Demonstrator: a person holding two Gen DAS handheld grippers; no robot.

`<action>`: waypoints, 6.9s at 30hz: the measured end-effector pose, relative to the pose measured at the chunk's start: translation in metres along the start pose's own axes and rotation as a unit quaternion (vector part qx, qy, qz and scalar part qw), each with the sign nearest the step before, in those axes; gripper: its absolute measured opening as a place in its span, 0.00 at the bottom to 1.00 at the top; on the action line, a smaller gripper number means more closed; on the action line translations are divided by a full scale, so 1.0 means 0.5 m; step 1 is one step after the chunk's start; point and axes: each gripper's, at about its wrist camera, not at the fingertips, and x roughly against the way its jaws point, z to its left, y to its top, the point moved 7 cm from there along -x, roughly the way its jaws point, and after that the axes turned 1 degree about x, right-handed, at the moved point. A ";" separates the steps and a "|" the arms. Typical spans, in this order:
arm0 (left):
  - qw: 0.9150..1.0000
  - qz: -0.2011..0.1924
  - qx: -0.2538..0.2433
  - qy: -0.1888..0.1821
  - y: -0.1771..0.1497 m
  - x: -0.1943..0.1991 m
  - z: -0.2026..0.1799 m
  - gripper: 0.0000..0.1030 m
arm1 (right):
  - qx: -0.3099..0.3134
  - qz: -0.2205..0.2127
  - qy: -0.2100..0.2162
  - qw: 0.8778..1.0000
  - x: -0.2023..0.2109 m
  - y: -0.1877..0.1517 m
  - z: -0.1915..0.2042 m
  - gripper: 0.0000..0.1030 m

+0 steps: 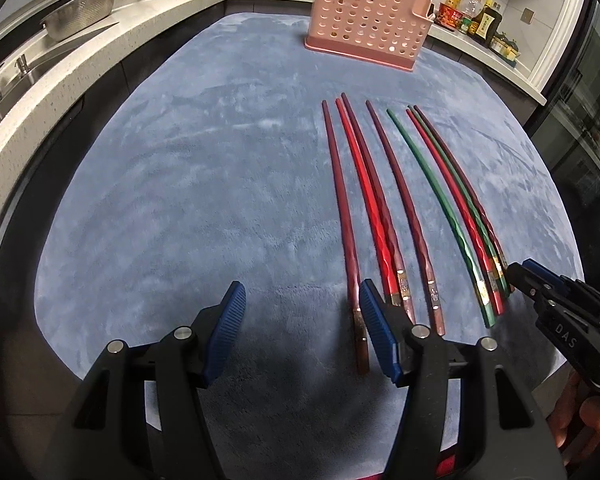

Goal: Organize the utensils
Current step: 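Move both open tools back over the row of chopsticks, then close the right tool on a dark red chopstick while the left tool grasps another dark red chopstick, then lift the chopstick with the left tool while the right tool lifts its chopstick toward the pink holder, then lower both chopsticks into the pink holder and open both tools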

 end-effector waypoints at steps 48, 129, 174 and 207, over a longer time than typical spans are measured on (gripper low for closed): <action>0.999 0.026 -0.006 -0.043 -0.041 -0.011 -0.036 0.06 | -0.001 -0.003 0.027 1.000 0.005 -0.003 0.014 0.08; 0.996 -0.061 -0.009 -0.059 0.091 0.114 -0.014 0.07 | -0.049 -0.145 0.064 0.986 0.256 0.205 -0.021 0.07; 0.928 -0.368 -0.032 -0.054 0.823 0.370 -0.133 0.07 | -0.085 -0.310 0.140 0.937 0.308 0.812 -0.043 0.07; 0.961 -0.277 0.001 -0.011 0.849 0.101 -0.072 0.22 | -0.097 -0.228 0.109 0.963 0.076 0.832 -0.047 0.26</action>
